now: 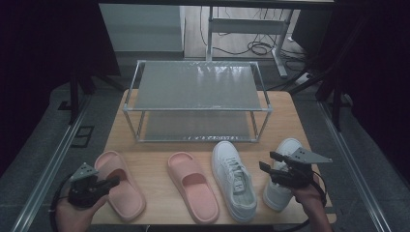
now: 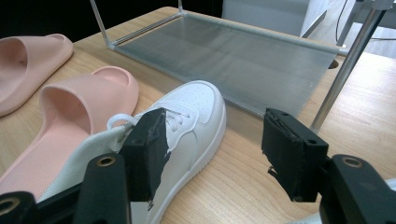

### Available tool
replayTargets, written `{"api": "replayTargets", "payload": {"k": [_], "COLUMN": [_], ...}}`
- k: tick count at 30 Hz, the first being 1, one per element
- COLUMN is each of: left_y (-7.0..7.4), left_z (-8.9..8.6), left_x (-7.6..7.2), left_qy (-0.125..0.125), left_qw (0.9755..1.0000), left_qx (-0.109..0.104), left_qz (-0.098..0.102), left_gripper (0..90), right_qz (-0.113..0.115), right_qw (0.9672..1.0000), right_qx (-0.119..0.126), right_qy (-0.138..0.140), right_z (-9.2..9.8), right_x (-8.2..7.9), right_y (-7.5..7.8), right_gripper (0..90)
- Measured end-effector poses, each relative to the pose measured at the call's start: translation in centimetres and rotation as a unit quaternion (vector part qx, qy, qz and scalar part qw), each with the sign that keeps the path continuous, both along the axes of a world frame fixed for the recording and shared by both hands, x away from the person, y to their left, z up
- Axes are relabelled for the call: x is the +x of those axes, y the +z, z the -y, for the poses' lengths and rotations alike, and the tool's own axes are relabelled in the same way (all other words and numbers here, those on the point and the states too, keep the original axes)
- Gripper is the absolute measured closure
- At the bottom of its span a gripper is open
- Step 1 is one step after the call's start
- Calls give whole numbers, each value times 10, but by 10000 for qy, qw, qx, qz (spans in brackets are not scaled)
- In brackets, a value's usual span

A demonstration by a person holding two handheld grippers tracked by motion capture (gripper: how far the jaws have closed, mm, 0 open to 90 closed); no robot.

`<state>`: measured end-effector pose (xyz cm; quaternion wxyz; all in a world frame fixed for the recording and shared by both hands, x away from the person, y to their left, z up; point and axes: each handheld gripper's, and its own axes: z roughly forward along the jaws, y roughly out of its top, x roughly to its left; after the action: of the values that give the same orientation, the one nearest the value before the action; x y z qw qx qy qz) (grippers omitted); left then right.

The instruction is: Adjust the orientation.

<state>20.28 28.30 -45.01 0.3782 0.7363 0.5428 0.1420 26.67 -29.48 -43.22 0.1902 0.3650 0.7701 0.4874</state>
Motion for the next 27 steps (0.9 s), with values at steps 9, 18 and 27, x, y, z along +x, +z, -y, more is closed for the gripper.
{"api": "replayTargets", "payload": {"k": [9,18,27], "left_y": [-7,-23,-50], "left_z": [-30,-56,-85], "left_x": [9,17,23], "left_qy": [453,839,1199], "left_qw": [9990,9963,9917], "left_qx": [-23,10,-87], "left_qz": [-7,-176,-461], "left_gripper": [900,900,900], "right_qz": [-2,-9,-23], "right_qw": [10000,10000,10000], "right_qx": [6,4,-9], "right_qy": [-27,-41,-47], "right_z": [1,2,2], "right_x": [0,1,1], "right_y": [0,-1,-1], "right_gripper": [409,409,409]}}
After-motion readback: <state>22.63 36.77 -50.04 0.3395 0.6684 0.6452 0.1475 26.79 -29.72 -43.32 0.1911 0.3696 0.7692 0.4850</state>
